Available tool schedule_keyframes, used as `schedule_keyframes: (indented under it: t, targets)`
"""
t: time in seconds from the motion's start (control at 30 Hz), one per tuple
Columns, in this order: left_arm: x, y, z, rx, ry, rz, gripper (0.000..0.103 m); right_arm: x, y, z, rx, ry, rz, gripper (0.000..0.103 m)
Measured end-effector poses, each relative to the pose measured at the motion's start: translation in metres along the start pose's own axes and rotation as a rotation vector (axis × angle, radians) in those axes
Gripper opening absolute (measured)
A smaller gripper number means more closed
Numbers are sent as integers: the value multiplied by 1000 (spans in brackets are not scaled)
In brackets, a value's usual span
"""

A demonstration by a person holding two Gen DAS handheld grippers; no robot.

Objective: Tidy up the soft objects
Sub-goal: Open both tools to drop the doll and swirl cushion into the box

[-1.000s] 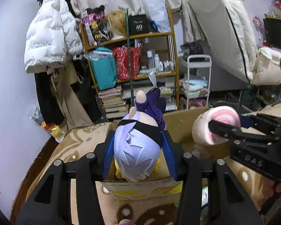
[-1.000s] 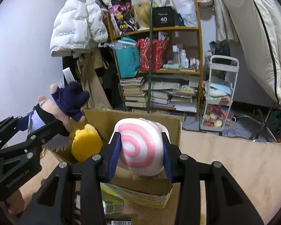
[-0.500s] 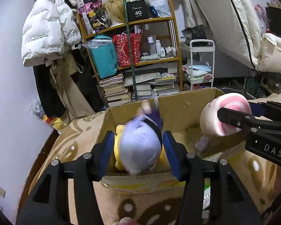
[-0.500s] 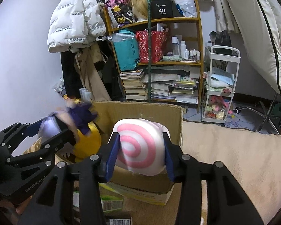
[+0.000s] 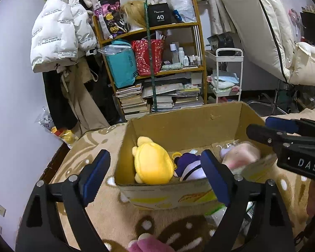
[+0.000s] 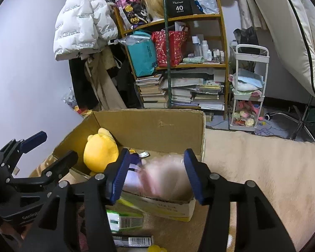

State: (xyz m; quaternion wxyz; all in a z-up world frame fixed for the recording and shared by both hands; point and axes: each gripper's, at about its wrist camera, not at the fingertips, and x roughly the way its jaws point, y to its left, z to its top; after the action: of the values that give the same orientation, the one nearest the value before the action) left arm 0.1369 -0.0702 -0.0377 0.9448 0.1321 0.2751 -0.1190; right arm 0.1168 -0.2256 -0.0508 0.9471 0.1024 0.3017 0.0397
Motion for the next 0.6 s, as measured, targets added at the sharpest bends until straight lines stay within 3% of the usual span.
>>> schedule_keyframes:
  t: [0.17,0.23,0.3,0.6]
  targets:
    - [-15,8,-4,-35,-9,24,95,-16,6,1,-6,-21,13,72]
    - [-21,12,-6,-57,-3,31,99,-23,9,1,-15,-32,8,79]
    - [-26,15,-7,-72,-2,37,99,-33,12,-1,-18,-49,11,89]
    - [-62,27,-17,-88,2,39,100,-68,22,-10,-27,-67,6,101]
